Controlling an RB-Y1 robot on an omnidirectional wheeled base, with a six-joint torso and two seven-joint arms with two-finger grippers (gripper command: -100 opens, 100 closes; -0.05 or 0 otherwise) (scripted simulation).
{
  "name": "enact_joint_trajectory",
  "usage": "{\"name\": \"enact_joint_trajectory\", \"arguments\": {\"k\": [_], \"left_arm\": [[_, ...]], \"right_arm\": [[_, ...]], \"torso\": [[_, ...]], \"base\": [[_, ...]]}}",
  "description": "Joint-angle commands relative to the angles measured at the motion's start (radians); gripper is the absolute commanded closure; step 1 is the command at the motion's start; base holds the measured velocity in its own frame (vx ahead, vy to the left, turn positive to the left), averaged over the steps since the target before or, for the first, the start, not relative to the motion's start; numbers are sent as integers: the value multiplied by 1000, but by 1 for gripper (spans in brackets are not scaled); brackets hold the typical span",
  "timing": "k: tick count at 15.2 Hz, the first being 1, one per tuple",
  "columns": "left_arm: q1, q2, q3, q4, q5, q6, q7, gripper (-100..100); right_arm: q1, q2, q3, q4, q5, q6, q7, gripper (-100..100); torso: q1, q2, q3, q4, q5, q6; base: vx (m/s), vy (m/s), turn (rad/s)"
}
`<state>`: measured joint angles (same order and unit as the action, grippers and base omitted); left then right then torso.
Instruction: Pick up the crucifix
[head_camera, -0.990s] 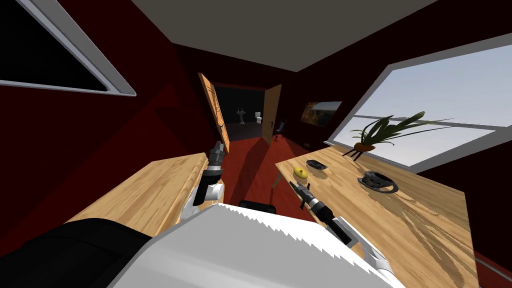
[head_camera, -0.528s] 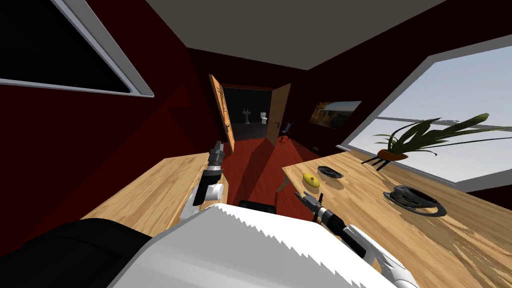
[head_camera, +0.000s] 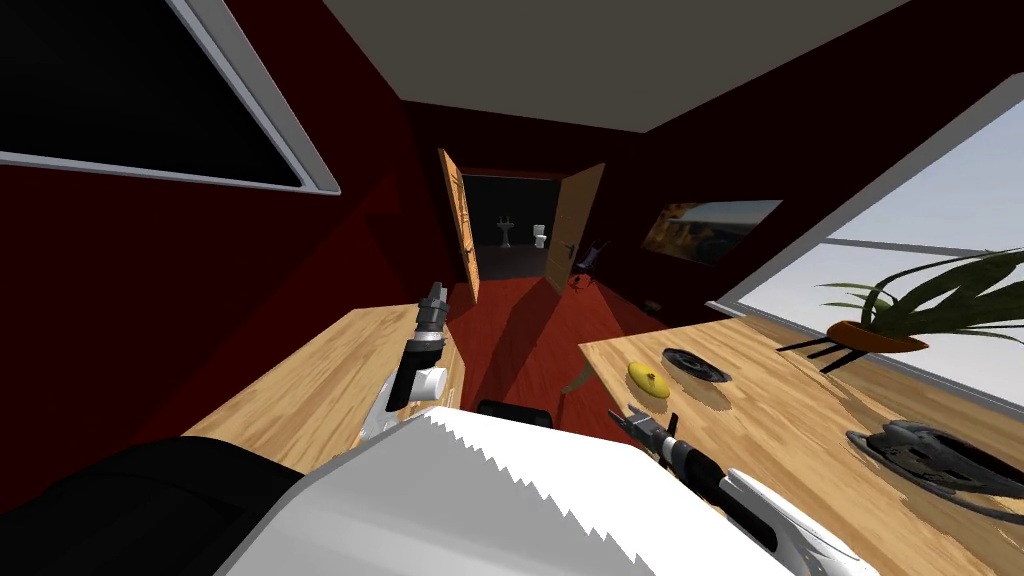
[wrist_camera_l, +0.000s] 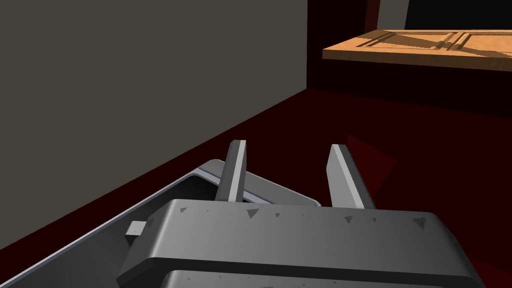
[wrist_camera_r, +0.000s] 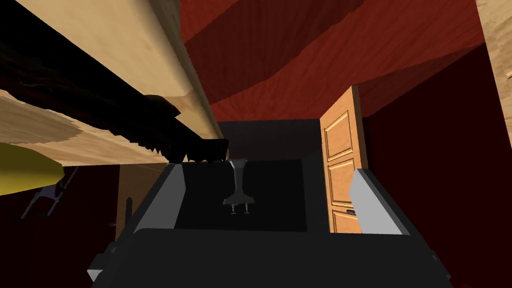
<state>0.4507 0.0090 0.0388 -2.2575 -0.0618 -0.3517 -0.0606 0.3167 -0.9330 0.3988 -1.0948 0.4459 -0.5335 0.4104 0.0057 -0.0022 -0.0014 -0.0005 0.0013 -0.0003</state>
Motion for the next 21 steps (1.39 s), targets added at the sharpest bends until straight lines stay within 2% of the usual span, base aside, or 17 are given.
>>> {"name": "enact_joint_trajectory", "arguments": {"k": [1,2,3,4,5,14,15,21], "left_arm": [[0,0,0,0,0,0,0,0],[0,0,0,0,0,0,0,0],[0,0,0,0,0,0,0,0],[0,0,0,0,0,0,0,0],[0,0,0,0,0,0,0,0],[0,0,0,0,0,0,0,0],[0,0,0,0,0,0,0,0],[0,0,0,0,0,0,0,0]], "right_arm": [[-3,-36,28,50,28,-6,17,-100],[-3,-36,28,73,28,-6,17,-100],[-8,-58,49,112,49,-9,27,-100],[-8,-58,49,119,49,-9,27,-100],[-11,-78,70,162,68,-12,38,-100],[-11,-78,70,162,68,-12,38,-100],[16,-109,99,157,90,-17,43,-100],[81,-185,168,146,142,-26,53,-100]], "torso": [[0,0,0,0,0,0],[0,0,0,0,0,0],[-1,1,1,0,0,0],[0,1,0,0,0,0],[0,1,0,0,0,0],[-4,5,3,1,-1,1],[-4,5,3,1,-1,1],[-2,-5,-3,-1,0,0]], "base": [[44,47,143],[35,39,119],[50,53,167],[49,52,162],[53,60,180],[5,4,15],[46,2,40],[134,24,35]]}}
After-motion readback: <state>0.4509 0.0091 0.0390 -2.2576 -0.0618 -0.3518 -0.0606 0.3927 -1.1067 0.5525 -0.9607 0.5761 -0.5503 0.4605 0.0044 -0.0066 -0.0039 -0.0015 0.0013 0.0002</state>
